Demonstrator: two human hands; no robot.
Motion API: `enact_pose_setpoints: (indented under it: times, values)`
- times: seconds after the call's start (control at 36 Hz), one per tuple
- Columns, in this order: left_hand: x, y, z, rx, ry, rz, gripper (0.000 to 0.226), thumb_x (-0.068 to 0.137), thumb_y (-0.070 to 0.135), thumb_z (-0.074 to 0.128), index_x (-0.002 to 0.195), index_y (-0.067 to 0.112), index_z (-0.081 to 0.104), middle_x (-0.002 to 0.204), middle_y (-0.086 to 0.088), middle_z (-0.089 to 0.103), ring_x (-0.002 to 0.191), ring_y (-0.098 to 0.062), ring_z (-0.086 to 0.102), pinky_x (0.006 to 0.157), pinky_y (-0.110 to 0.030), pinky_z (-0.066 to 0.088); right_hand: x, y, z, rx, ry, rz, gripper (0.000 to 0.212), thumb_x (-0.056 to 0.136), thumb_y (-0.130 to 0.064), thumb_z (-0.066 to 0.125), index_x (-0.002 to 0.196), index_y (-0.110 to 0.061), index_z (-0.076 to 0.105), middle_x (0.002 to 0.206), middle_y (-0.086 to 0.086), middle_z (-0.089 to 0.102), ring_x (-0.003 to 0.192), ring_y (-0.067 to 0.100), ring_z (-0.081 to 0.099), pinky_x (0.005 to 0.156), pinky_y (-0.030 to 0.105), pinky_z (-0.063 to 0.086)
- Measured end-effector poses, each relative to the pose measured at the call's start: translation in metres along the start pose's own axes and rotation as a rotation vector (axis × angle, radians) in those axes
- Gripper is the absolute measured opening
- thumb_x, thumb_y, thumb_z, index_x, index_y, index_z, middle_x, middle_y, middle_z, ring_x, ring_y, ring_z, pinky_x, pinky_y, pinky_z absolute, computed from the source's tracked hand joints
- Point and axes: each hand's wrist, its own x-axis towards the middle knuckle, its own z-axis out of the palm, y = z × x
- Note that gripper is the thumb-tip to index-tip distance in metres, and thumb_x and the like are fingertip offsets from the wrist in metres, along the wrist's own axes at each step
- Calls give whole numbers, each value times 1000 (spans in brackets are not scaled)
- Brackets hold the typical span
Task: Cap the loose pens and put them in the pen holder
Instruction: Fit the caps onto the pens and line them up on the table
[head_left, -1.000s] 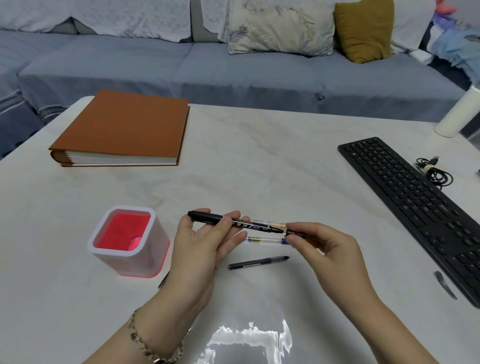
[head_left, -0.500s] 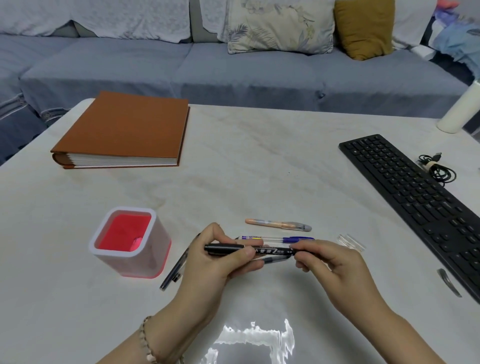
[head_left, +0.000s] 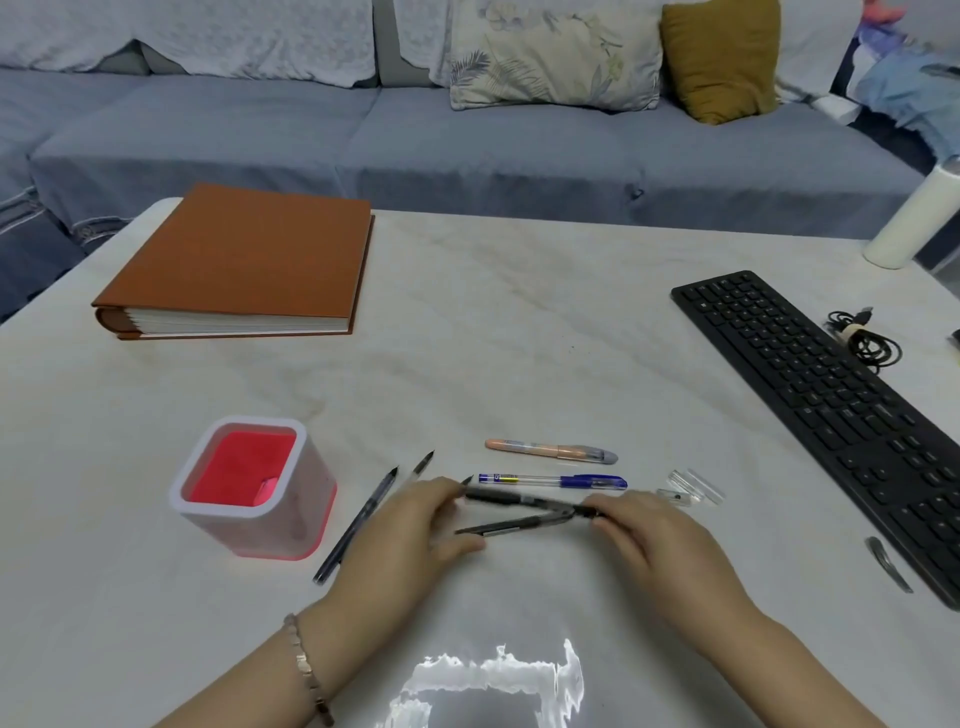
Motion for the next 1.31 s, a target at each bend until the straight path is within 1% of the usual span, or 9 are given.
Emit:
enact_pose_setpoints:
  times: [0.08, 0.17, 0.36, 0.53, 0.64, 0.78, 0.97, 1.14, 1.31]
  values:
    - [4, -9, -5, 255, 66, -42, 31, 81, 29, 59, 110, 19, 52, 106, 0, 56, 100, -20, 52, 80, -31, 47, 8, 16, -3, -93, 153, 83, 20, 89, -18, 50, 104, -24, 62, 81, 1, 62, 85, 23, 55, 68, 31, 41]
    - [7, -14, -4, 356, 23, -115, 26, 83, 29, 55, 103, 13, 54, 106, -5, 56, 101, -24, 51, 80, -36, 47, 20, 27, -7, -118, 202, 142, 19, 89, -15, 49, 101, -20, 63, 79, 2, 56, 84, 25, 51, 70, 33, 40]
    - [14, -19, 6, 550, -20, -110, 18, 87, 18, 42, 95, 11, 57, 102, -8, 60, 96, -28, 55, 71, -35, 44, 45, 31, 9, -219, 25, 140, 25, 91, -18, 45, 110, -19, 61, 96, 10, 63, 95, 30, 51, 77, 36, 39]
    - [18, -12, 5, 247, 121, -107, 12, 83, 15, 45, 85, 10, 56, 90, -10, 56, 81, -30, 56, 65, -35, 43, 32, 49, -8, -151, 78, 243, 27, 85, -13, 54, 111, -14, 60, 108, 7, 60, 106, 26, 49, 88, 33, 38]
    - [20, 0, 5, 65, 122, -35, 8, 82, 11, 47, 81, 14, 54, 82, -5, 53, 76, -22, 50, 64, -31, 35, 6, 73, -34, -75, 124, 366, 17, 82, -13, 59, 97, -15, 66, 86, -2, 57, 79, 15, 53, 74, 26, 38]
    - [21, 17, 11, -62, 82, -19, 11, 84, 9, 47, 82, 16, 55, 71, 1, 56, 58, -8, 47, 51, -12, 36, -20, 81, -51, -54, -102, 411, 7, 78, -27, 66, 75, -31, 60, 71, -6, 63, 68, 9, 57, 62, 24, 43]
    - [22, 30, 15, -178, 76, -44, 28, 83, 8, 51, 68, 32, 50, 68, 2, 61, 55, -10, 48, 51, -10, 36, -20, 59, -25, -39, -190, 378, 26, 72, -41, 67, 94, -28, 61, 85, -10, 59, 80, 10, 55, 74, 26, 46]
    - [18, 28, 9, -207, 76, -56, 25, 83, 9, 51, 69, 29, 53, 79, -7, 67, 59, -13, 49, 56, -21, 38, -5, 51, -6, -84, -129, 340, 18, 82, -25, 55, 99, -21, 60, 91, -6, 56, 84, 14, 52, 71, 24, 37]
    - [16, 26, 6, -229, 75, -44, 27, 82, 6, 51, 68, 29, 54, 75, -9, 67, 54, -4, 48, 51, -10, 36, 1, 53, -8, -24, -60, 343, 37, 89, -10, 36, 122, -23, 49, 127, 3, 55, 120, 20, 48, 97, 33, 38]
